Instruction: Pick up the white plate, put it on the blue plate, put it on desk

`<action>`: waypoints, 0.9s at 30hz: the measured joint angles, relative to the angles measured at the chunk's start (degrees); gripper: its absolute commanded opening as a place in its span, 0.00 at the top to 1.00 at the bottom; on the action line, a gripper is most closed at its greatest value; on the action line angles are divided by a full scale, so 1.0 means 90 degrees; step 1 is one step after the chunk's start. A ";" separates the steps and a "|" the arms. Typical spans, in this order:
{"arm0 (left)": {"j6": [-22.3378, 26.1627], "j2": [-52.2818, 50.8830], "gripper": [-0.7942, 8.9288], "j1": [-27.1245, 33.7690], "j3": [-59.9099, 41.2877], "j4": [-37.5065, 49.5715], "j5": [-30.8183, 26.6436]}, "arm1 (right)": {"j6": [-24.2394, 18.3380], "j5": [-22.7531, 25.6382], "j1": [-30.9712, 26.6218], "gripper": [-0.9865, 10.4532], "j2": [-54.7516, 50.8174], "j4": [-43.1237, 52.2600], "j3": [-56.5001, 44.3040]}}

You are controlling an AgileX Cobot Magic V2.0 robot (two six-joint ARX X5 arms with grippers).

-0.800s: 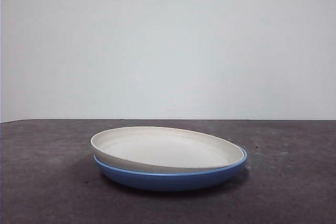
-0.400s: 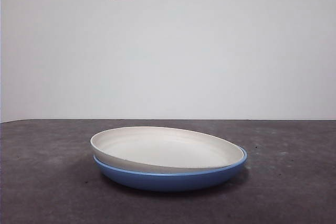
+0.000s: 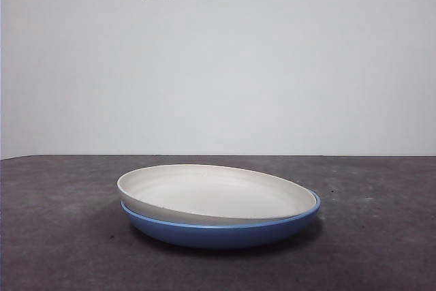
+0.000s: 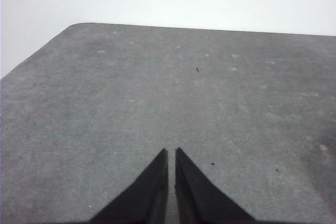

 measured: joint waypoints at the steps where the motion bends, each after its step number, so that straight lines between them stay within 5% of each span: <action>1: 0.0002 0.0000 0.89 0.0000 0.0000 0.0000 0.0000 | -0.0083 0.0000 -0.0163 0.89 -0.0087 0.0374 -0.0350; 10: 0.0002 0.0000 0.89 0.0000 0.0000 0.0000 0.0000 | -0.0333 0.0007 -0.1260 0.89 -0.0461 0.3179 -0.3232; 27: 0.0002 0.0000 0.89 -0.0002 0.0000 0.0000 0.0000 | -0.0277 0.1559 -0.0962 0.89 -0.0746 0.3247 -0.3784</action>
